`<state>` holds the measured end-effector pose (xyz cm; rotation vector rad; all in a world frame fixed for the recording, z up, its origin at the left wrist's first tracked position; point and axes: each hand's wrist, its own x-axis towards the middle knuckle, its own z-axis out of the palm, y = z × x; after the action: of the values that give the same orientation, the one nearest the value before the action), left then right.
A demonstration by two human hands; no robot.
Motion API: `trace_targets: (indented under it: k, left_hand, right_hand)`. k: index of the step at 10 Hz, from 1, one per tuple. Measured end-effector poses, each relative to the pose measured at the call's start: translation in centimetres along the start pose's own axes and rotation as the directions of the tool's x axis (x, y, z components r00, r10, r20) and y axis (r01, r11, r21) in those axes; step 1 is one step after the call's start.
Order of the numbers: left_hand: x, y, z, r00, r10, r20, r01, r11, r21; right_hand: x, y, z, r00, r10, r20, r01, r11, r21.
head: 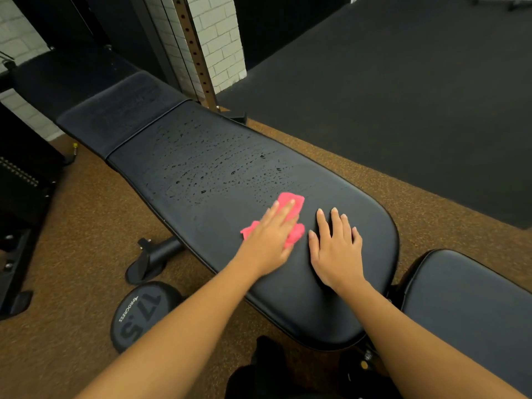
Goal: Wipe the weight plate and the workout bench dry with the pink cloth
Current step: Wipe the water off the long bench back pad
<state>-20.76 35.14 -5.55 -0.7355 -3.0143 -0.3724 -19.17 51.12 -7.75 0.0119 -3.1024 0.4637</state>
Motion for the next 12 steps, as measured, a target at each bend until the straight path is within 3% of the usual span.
trace_targets:
  k: [1,2,4,5,7,8,9,11,12]
  left_hand:
    - [2.2,-2.1,-1.8,0.986,-0.164,-0.022,0.165,0.986,0.021]
    - [3.0,-2.8,-2.5,0.97,-0.231,-0.071,0.232,0.973,0.004]
    - [1.1,0.4,0.1,0.993,0.118,0.007,-0.117,0.993,-0.008]
    - [1.8,0.3,-0.2,0.994,0.104,0.035,-0.103,0.994,-0.019]
    - [3.5,-6.4,-3.6,0.991,-0.134,-0.016,0.134,0.988,0.074]
    - [3.4,-7.8,-4.5,0.967,-0.248,-0.064,0.25,0.968,0.02]
    - [3.5,-5.6,-3.7,0.96,-0.253,-0.122,0.251,0.968,-0.028]
    - [3.3,0.7,0.1,0.997,0.067,0.04,-0.063,0.994,-0.087]
    - [4.0,0.7,0.1,0.994,0.075,0.08,-0.069,0.995,-0.069]
  right_hand:
    - [-0.1,0.2,-0.1,1.0,-0.011,0.017,0.012,1.0,-0.002]
    - [-0.1,0.2,-0.2,1.0,-0.012,0.014,0.012,1.0,0.005]
    - [0.0,0.2,-0.1,1.0,-0.002,0.007,0.002,1.0,0.022]
    - [0.1,0.3,0.1,1.0,-0.004,-0.02,0.004,1.0,0.005]
    - [0.0,0.3,0.2,1.0,-0.01,-0.016,0.01,1.0,-0.009]
    - [0.0,0.3,0.1,1.0,-0.014,0.006,0.014,1.0,-0.012]
    - [0.0,0.3,0.1,1.0,-0.016,-0.004,0.016,1.0,0.01]
    - [0.0,0.4,0.1,0.999,-0.019,-0.026,0.02,0.999,0.036]
    - [0.0,1.0,-0.1,0.998,-0.05,-0.041,0.051,0.998,0.033]
